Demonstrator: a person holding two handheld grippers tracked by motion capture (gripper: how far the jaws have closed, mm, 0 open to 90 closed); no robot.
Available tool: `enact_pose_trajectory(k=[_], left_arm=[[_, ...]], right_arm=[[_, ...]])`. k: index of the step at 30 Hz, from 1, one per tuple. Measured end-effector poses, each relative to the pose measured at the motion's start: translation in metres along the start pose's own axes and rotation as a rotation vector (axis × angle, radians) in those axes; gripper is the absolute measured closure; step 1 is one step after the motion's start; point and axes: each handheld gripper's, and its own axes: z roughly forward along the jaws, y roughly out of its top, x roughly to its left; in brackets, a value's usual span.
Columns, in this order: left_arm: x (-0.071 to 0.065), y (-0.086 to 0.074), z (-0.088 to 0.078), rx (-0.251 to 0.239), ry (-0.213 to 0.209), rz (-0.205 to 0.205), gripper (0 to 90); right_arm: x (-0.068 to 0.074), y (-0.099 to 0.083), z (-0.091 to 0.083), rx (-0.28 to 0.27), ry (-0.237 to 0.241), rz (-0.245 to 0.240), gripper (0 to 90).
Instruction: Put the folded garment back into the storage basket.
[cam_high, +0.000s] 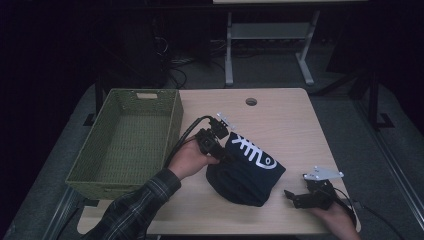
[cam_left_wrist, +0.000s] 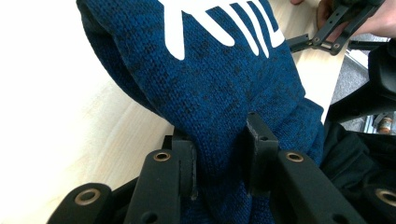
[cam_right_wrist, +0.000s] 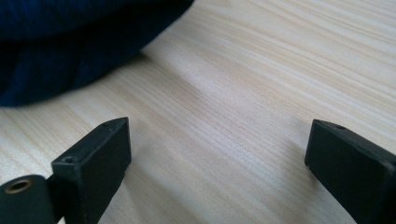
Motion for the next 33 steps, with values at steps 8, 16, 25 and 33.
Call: enact_pose_trajectory(k=[8, 16, 25, 33], left_arm=[[0.0, 0.005, -0.023, -0.017, -0.021, -0.005, 70.6], [-0.002, 0.007, -0.048, -0.018, 0.003, -0.006, 70.6], [0.001, 0.004, -0.08, -0.037, 0.028, -0.013, 70.5], [0.001, -0.001, -0.109, -0.05, 0.061, -0.032, 70.5]], right_arm=[[0.0, 0.0, 0.0, 0.0, 0.0, 0.0, 6.5], [0.0, 0.0, 0.0, 0.0, 0.0, 0.001, 6.5], [0.0, 0.0, 0.0, 0.0, 0.0, 0.0, 6.5], [0.0, 0.0, 0.0, -0.001, 0.001, 0.002, 6.5]])
